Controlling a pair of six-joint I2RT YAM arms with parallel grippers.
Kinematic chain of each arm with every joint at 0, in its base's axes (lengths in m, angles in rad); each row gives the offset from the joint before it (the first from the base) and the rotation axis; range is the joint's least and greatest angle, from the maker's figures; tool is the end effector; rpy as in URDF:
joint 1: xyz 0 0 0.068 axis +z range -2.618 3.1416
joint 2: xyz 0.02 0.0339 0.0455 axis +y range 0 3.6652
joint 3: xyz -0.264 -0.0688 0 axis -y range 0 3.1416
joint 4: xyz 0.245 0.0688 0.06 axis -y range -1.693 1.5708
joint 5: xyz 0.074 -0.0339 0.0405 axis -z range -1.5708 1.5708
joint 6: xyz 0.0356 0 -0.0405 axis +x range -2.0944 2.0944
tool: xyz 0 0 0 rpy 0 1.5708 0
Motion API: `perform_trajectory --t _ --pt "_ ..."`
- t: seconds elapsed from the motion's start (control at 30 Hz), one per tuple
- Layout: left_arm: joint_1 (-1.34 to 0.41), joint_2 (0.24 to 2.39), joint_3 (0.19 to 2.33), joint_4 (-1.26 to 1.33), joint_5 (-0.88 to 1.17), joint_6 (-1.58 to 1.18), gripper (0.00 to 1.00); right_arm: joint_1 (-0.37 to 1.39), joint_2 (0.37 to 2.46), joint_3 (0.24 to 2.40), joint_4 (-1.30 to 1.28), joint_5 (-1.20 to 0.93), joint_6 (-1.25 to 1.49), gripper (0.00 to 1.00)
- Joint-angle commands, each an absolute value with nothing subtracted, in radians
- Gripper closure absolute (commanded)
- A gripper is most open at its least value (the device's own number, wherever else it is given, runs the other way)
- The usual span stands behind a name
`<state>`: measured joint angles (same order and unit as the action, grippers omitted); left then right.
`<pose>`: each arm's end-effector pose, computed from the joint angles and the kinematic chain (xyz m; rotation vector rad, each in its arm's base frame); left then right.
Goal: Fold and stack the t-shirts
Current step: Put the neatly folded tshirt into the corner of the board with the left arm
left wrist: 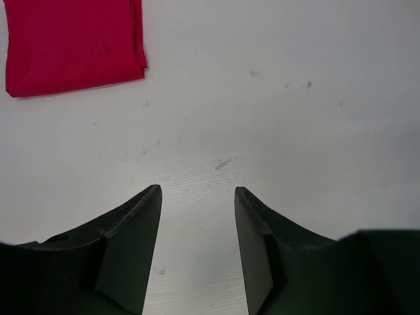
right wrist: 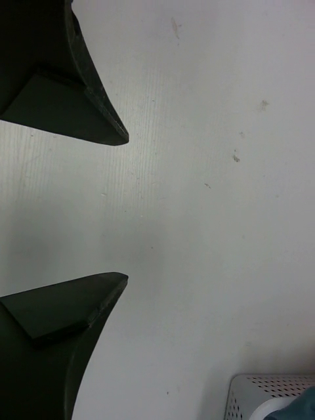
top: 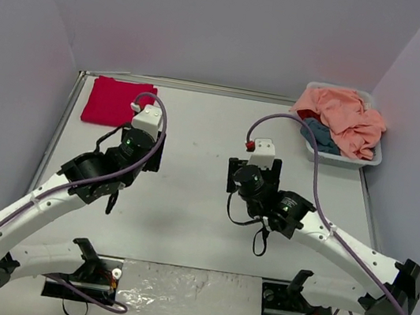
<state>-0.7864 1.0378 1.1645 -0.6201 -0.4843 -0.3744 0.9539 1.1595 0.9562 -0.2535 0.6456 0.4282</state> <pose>0.1631 -0.1399 0.3814 0.1195 2.0079 -0.2411 0.1670 0.1984 0.3196 -0.1114 1.9367 0.2643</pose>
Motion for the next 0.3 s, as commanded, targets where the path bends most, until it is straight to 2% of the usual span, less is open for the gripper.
perform_trajectory --t 0.0,0.1,0.2,0.27 --pt "-0.801 0.985 1.161 -0.598 -0.526 -0.367 0.53 0.966 1.134 0.943 -0.232 0.709 0.462 0.26" --pt "-0.827 0.977 1.157 -0.601 -0.544 -0.361 0.52 0.968 1.117 0.922 -0.232 0.709 0.479 0.26" --pt "-0.859 0.983 1.163 -0.623 -0.600 -0.364 0.50 1.008 1.044 0.865 -0.189 0.677 0.434 0.31" --pt "-0.885 0.994 1.175 -0.641 -0.641 -0.362 0.50 1.031 0.965 0.835 -0.153 0.695 0.454 0.25"
